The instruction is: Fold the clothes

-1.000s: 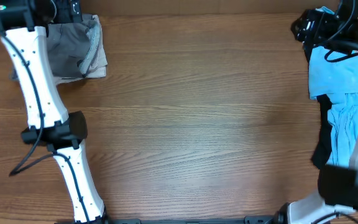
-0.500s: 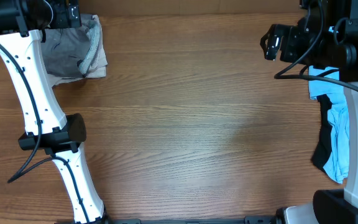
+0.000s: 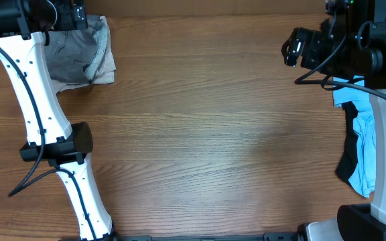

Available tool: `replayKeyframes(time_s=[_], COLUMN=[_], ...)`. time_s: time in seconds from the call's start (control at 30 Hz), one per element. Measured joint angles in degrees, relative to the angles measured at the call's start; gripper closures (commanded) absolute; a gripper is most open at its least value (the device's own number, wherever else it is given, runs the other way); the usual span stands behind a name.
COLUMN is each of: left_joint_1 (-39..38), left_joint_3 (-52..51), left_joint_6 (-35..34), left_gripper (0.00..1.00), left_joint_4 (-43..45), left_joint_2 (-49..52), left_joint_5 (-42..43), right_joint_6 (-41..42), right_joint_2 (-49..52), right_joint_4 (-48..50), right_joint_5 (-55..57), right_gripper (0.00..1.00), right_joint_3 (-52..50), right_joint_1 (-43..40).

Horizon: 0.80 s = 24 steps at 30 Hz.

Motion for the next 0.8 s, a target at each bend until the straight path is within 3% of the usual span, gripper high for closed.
replayKeyframes(time_s=[0.2, 0.33, 0.57, 0.8], left_joint_1=[0.00, 0.00, 0.00, -0.26], left_joint_3=[0.00, 0.00, -0.02, -0.02], left_joint_6=[0.00, 0.02, 0.00, 0.00], left_gripper=[0.00, 0.00, 0.00, 0.00], left_joint_4=[0.02, -0.02, -0.11, -0.22], left_joint_2=[0.00, 0.00, 0.00, 0.00], left_joint_5=[0.00, 0.15, 0.20, 0.20], right_joint_6=[-4.26, -5.33, -6.10, -6.08], right_joint_2=[-1.40, -8.68, -32.20, -54.10], right_joint_4=[5.64, 21.44, 49.29, 65.40], right_joint_5=[4.00, 4.96, 4.96, 3.41], right_gripper=[0.00, 0.00, 0.00, 0.00], right_joint_3=[-2.10, -12.57, -43.69, -76.46], right_joint_1=[0.00, 0.00, -0.46, -5.75])
